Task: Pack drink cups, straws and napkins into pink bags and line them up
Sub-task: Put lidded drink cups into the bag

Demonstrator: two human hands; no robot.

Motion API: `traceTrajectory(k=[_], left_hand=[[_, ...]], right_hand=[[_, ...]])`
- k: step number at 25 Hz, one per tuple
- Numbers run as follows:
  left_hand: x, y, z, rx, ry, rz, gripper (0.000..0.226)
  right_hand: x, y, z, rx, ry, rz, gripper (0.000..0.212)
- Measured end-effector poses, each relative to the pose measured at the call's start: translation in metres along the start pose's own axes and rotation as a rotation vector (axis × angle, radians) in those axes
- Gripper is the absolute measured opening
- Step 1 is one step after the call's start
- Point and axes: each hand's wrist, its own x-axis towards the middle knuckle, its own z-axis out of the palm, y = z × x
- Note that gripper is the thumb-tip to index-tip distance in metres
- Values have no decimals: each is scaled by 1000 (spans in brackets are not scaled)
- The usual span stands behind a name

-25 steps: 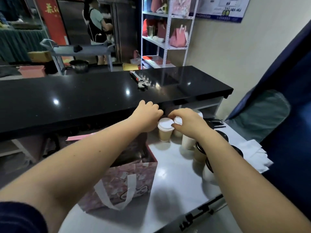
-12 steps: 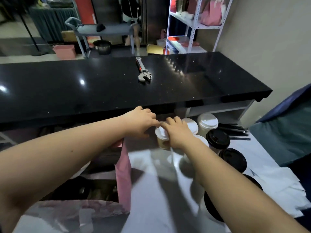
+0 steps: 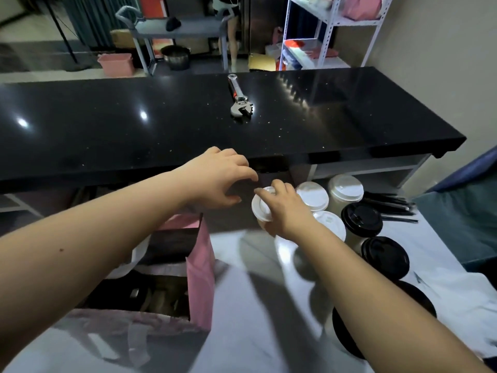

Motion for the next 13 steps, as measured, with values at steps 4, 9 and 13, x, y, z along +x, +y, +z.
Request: traceTrajectory(k=[4, 9, 13], left_hand=[[-28, 3, -6, 16, 44, -39, 56], [-61, 1, -17, 1, 159, -93, 52], [-108, -14, -35, -199, 275, -55, 41]], right_hand=[[-17, -18, -34, 121, 83, 44, 80], [-39, -54, -74, 183, 207, 143, 80], [-55, -96, -114, 229, 325, 214, 79]])
